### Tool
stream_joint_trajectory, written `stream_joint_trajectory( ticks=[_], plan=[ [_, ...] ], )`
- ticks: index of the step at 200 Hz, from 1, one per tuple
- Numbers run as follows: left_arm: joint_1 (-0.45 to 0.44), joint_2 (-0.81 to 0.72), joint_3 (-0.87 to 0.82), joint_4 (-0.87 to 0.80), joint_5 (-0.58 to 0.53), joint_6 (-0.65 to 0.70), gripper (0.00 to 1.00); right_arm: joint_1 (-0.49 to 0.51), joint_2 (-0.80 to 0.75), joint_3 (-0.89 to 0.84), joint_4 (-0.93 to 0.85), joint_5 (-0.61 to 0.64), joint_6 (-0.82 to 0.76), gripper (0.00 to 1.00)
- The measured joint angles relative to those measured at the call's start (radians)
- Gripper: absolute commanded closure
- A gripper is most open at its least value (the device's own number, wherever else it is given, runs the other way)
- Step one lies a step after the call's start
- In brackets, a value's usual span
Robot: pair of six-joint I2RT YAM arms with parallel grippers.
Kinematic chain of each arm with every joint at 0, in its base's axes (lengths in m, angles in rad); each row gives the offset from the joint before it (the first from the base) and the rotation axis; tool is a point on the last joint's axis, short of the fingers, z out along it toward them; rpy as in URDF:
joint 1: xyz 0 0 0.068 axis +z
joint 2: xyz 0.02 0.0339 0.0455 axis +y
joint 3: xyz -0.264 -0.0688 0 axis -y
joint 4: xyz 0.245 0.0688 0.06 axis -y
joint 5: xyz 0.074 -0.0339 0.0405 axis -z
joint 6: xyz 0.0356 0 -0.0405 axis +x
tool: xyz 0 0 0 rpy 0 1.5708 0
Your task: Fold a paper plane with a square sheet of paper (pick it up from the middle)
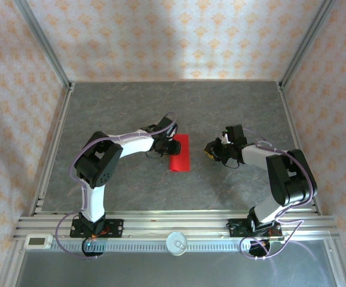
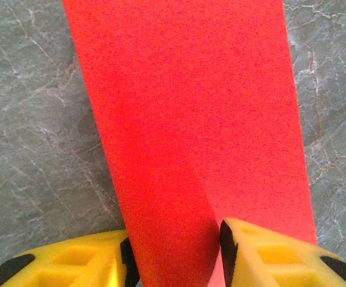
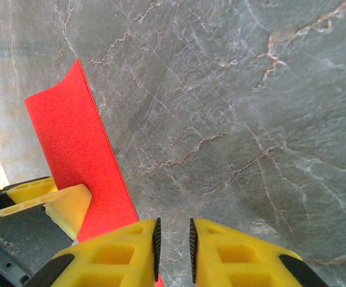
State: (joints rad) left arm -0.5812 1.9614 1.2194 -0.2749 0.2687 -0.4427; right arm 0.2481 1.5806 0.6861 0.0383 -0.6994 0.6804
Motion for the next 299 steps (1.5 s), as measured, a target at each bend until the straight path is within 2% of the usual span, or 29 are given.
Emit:
stream_joint_trajectory(
  ticks=[48, 254, 299],
  plan=[
    [-0.002, 0.007, 0.020, -0.029, -0.015, 0.016, 0.57, 0.002, 0.000, 0.000, 0.000, 0.000, 0.000, 0.77],
    [-0.008, 0.018, 0.042, -0.058, -0.021, 0.051, 0.53, 0.025, 0.000, 0.000, 0.008, 0.000, 0.008, 0.76],
    [-0.008, 0.019, 0.042, -0.058, -0.023, 0.048, 0.54, 0.054, 0.003, 0.001, 0.014, -0.001, 0.008, 0.80]
  ],
)
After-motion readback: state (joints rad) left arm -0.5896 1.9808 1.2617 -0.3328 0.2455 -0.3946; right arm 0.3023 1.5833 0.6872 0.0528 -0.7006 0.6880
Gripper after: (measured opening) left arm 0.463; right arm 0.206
